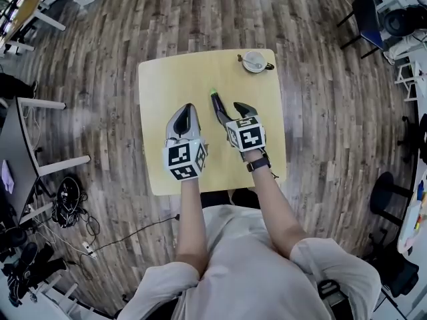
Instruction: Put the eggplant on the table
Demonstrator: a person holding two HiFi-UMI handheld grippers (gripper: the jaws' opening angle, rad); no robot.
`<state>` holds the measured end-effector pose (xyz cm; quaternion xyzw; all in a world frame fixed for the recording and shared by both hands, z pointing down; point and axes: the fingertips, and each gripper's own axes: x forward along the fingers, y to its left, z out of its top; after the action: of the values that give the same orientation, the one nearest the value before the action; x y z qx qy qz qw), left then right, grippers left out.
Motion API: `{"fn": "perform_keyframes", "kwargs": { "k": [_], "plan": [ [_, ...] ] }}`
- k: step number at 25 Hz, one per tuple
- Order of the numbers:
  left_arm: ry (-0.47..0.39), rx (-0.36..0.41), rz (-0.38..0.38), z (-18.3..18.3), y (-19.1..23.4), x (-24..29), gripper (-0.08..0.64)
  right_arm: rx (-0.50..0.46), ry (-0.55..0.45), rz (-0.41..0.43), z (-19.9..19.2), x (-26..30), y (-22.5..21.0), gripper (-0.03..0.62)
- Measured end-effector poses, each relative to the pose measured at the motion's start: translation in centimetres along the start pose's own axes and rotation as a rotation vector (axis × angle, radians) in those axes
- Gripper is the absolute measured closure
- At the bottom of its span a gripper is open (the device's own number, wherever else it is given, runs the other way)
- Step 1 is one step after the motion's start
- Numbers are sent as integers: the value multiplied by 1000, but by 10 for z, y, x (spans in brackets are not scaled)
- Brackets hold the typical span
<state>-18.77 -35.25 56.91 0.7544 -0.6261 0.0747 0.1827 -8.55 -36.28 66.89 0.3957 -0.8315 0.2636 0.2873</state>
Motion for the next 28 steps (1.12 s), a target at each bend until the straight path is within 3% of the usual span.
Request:
{"fn": "perform_keyframes", "kwargs": {
  "k": [9,18,24,28],
  "plan": [
    [-94,77,25,41,-33,-51,552,5,-150,-27,14,-88,-9,412],
    [-192,143,46,68,-70,-101,552,-58,-335,-40,51,-172,-3,463],
    [-260,177,57,87,-92,-135,552,-152,-450,-100,72,-232,10,506],
    [-279,195,69,94,-101,-152,552,-169,-522,-77,79,-259,19,524]
  ]
}}
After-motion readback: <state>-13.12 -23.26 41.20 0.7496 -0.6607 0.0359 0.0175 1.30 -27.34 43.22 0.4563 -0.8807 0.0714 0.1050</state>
